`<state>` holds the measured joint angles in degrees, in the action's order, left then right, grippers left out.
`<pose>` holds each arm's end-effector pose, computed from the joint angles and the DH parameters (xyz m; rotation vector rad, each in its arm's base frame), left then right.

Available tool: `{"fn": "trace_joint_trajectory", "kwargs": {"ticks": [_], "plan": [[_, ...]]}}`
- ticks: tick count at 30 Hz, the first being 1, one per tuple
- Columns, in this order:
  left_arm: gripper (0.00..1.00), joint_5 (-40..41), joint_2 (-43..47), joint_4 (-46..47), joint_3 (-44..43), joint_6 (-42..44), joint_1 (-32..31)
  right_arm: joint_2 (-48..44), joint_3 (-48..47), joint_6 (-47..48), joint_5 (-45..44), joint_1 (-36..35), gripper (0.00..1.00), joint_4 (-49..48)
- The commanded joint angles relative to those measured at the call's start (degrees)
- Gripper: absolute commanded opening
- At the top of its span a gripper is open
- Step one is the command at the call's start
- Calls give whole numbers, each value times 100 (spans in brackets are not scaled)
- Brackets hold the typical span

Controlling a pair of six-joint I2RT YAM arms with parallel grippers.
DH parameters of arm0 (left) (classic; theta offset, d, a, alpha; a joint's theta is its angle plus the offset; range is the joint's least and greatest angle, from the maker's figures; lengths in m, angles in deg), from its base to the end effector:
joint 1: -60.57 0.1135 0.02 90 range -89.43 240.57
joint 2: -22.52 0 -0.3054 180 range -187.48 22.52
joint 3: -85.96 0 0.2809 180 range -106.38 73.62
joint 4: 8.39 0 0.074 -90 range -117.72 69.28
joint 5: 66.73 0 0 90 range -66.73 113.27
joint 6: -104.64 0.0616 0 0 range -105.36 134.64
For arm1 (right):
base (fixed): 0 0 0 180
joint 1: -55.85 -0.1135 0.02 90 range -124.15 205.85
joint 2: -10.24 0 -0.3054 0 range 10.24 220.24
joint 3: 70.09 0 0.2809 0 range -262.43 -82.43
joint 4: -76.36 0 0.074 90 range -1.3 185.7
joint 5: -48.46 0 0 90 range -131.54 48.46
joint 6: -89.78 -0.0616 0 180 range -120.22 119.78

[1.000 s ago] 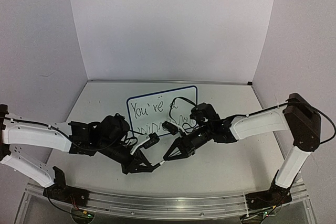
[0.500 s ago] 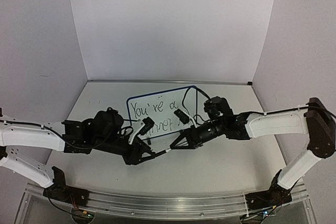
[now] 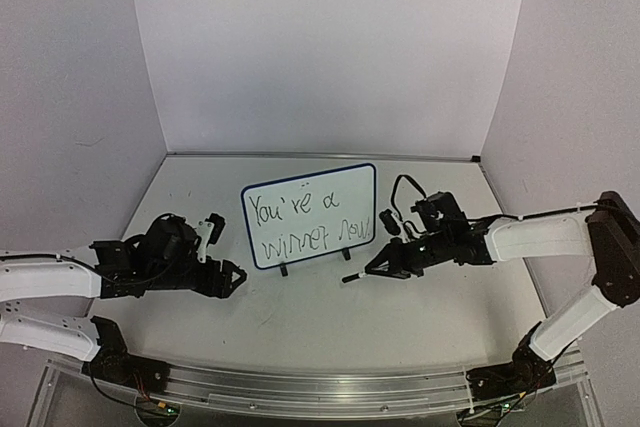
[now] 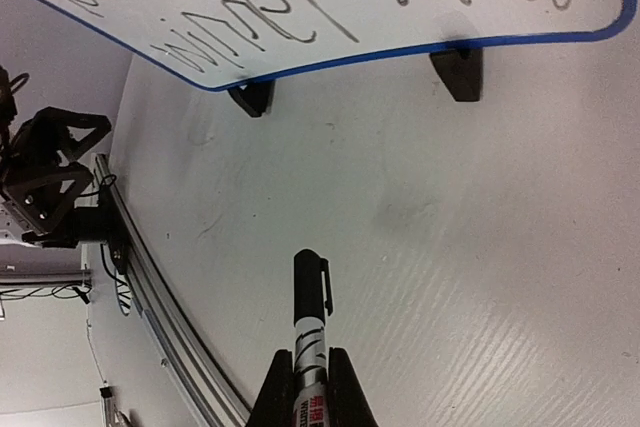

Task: Write a sentence on the whiteboard
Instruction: Put down the whiteboard marker at the center of the board, then reset both arms

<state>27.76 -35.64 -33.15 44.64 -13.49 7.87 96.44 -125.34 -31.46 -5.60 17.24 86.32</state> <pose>0.1426 -0.1792 0.2017 0.4650 2.3325 -0.6219 0.2386 0.2368 0.1926 -0.5233 2.4389 1.3013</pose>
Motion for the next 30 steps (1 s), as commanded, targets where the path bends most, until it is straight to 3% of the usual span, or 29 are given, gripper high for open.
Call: {"fn": "trace_joint_trajectory", "kwargs": {"ticks": [1,9,15,24,30], "plan": [[76,262,174,-217,6,-383,146,310,92,-49,-548,121,2,48],[83,311,-150,-135,-20,-484,375,565,125,-40,-1104,303,18,204],[85,90,-443,93,-33,-396,820,523,38,142,-1504,454,53,572],[89,-121,-665,303,-41,-79,2102,243,-163,663,-2069,958,94,1129],[90,-473,-1101,554,-315,339,3342,117,-363,1021,-2043,1734,98,1189]]}}
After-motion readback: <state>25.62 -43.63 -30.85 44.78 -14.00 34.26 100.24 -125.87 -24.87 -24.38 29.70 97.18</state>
